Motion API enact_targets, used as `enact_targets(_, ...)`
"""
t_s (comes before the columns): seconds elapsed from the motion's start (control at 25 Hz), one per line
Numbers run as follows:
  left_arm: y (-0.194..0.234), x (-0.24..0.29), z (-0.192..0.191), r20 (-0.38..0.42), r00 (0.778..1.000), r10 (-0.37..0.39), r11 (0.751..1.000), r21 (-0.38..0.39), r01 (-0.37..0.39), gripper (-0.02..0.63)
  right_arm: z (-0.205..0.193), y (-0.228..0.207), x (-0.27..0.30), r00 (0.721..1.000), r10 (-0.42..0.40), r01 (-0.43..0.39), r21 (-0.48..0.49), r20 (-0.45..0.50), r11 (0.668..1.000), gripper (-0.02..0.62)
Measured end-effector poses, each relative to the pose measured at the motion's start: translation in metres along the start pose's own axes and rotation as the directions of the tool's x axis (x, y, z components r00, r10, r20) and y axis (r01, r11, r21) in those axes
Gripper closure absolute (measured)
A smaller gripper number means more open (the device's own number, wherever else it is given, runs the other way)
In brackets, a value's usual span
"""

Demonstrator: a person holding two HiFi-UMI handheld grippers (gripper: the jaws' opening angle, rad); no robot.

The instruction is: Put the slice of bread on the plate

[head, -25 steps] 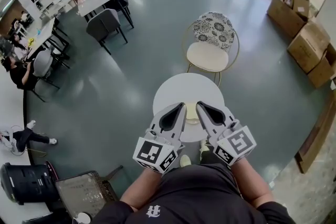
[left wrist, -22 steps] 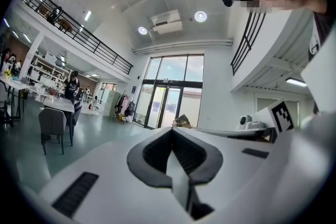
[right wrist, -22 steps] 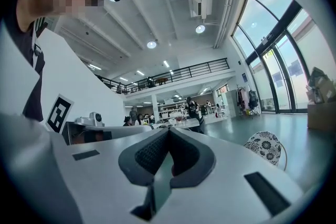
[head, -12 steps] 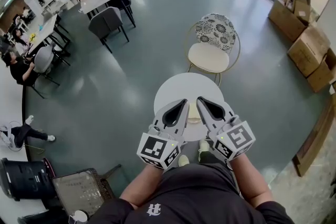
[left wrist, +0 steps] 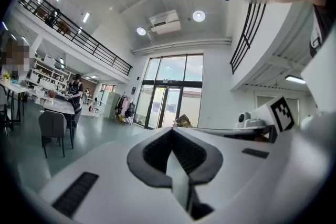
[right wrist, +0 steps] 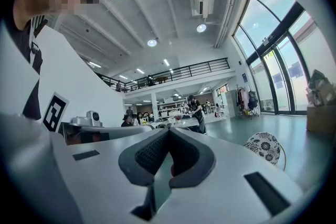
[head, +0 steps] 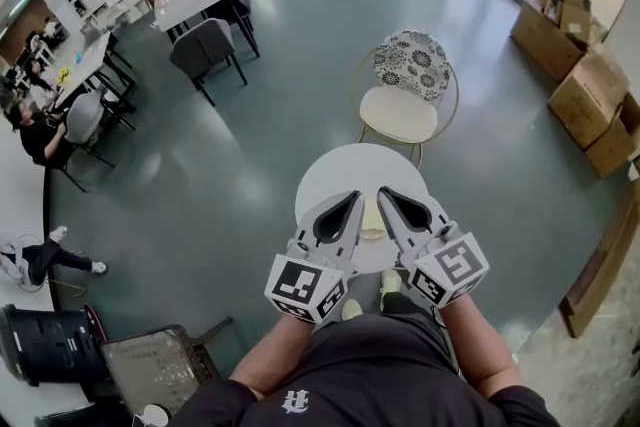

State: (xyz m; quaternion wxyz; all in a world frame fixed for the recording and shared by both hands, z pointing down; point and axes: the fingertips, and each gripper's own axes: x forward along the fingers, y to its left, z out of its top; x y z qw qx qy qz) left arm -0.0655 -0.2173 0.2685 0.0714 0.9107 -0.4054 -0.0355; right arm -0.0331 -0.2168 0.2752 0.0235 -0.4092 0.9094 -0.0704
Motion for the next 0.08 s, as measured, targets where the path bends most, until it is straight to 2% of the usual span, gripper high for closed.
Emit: enact_targets(0.08,0.0012,0.0002,-0.0002,0.002,1.000,-0.002,1.000,0.001,0.002,0.600,0.0000,0.0006,0.0015,1.000,-0.001,0.001,-0.003,0.001,1.000,0.594)
